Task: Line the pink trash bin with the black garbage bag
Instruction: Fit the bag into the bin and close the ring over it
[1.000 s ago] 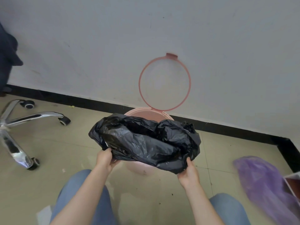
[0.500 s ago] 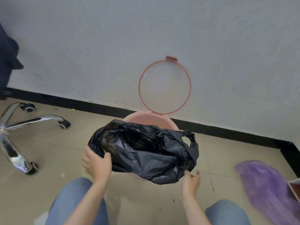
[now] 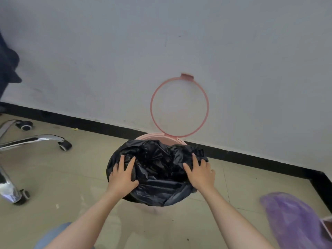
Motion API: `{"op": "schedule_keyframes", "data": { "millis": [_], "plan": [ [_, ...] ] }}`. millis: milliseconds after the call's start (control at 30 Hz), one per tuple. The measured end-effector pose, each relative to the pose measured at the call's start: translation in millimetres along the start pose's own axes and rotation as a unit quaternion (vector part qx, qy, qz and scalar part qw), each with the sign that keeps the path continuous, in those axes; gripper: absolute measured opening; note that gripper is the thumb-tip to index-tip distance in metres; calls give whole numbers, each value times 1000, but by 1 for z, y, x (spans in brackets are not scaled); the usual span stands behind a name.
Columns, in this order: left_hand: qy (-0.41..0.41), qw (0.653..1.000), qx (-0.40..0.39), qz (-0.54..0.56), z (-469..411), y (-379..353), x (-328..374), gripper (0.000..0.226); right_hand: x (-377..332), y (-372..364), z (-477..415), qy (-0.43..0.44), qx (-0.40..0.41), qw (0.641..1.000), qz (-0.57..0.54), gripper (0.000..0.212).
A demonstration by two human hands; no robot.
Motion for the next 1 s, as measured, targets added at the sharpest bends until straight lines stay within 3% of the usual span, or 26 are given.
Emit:
{"op": "schedule_keyframes", "data": {
  "millis": [167,233,267,300,367,433,500,567,633,800,867,900,967,1000],
  "plan": [
    [13,999,10,45,-1,0,-2,100,53,-28,1,-173,-90,971,-136,71],
    [18,998,10,51,-1,-2,-3,100,63,-24,11,-208,-35,961,-177,56],
    [19,998,11,52,1,-2,-4,99,62,-16,15,-202,31,961,-188,47],
    [20,998,13,52,2,-3,-4,98,58,-5,22,-173,116,959,-195,40],
    [23,998,15,62,4,-4,-5,96,32,19,49,-26,290,944,-155,35],
    [25,997,15,67,6,-4,-5,95,2,13,78,121,360,921,-84,36],
    [28,997,14,71,8,-3,-5,95,-11,-14,92,196,298,933,-39,45],
    [31,997,13,73,8,-4,-4,95,-1,-48,88,160,156,973,-65,59],
    [34,996,14,78,8,-4,-3,95,10,-73,85,133,48,985,-103,69],
    [69,990,15,123,5,-6,-8,98,20,-83,76,144,-45,980,-130,84],
    [83,986,18,144,5,-8,-10,101,34,-75,68,64,-28,963,-259,71],
    [82,986,19,144,4,-8,-10,102,44,-66,64,3,21,950,-312,56],
    [77,988,24,133,3,-7,-10,104,55,-33,61,-81,154,939,-298,30],
    [75,989,24,126,3,-6,-10,104,49,-15,59,-75,208,943,-250,26]
  ]
}}
Point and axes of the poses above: each hand's wrist, its own z-axis away from the middle knuckle, its own y-axis out of the back of the hand, x = y × z, the point moved 7 cm from there along -z, towards the middle knuckle, and after that the axes turned 10 degrees about z, right-handed, at the moved point
